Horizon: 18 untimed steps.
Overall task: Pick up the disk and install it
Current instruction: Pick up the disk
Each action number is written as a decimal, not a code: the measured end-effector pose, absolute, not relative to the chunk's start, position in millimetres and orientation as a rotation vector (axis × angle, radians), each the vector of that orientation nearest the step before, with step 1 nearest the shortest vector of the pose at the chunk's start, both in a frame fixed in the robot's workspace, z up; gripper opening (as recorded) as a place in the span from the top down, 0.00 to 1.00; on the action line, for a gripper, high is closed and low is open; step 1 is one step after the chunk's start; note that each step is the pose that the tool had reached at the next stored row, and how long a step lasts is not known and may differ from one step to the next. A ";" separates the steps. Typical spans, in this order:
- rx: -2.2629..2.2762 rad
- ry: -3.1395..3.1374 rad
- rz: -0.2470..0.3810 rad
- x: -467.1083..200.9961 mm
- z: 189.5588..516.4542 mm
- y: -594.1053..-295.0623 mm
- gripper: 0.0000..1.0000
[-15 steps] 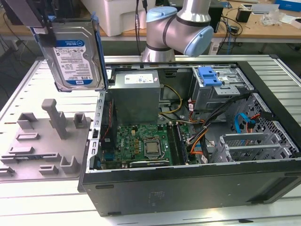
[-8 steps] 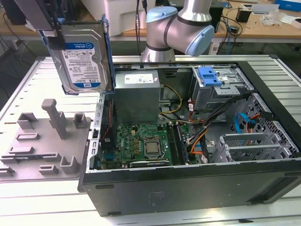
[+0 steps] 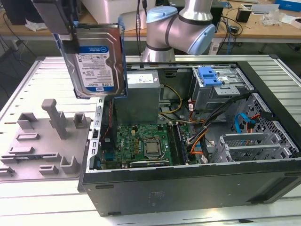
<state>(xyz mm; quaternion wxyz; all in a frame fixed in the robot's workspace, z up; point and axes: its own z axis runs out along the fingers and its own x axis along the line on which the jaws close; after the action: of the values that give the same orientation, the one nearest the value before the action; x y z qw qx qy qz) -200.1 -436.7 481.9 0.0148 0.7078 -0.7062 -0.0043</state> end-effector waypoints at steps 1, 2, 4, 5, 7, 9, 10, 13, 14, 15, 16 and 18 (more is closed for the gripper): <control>2.203 -2.198 -0.013 -195.8 482.0 -438.5 0.63; 2.203 -2.198 -0.014 -193.0 482.1 -439.6 0.63; 2.203 -2.198 -0.014 -186.5 482.2 -442.2 0.63; 2.203 -2.198 -0.014 -181.3 482.2 -444.1 0.63; 2.202 -2.198 -0.015 -174.0 482.3 -446.9 0.63; 2.202 -2.197 -0.015 -166.9 482.3 -449.5 0.63; 2.202 -2.198 -0.015 -163.8 482.3 -450.6 0.63; 2.202 -2.197 -0.016 -153.5 482.4 -454.1 0.63; 2.202 -2.197 -0.016 -150.1 482.5 -455.2 0.63; 2.202 -2.197 -0.016 -146.8 482.5 -456.2 0.63; 2.202 -2.197 -0.016 -143.7 482.6 -457.3 0.63; 2.201 -2.197 -0.017 -135.8 482.7 -459.7 0.63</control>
<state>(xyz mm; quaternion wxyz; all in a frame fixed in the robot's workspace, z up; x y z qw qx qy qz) -135.8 -459.7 482.7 0.0158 0.7078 -0.7063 -0.0053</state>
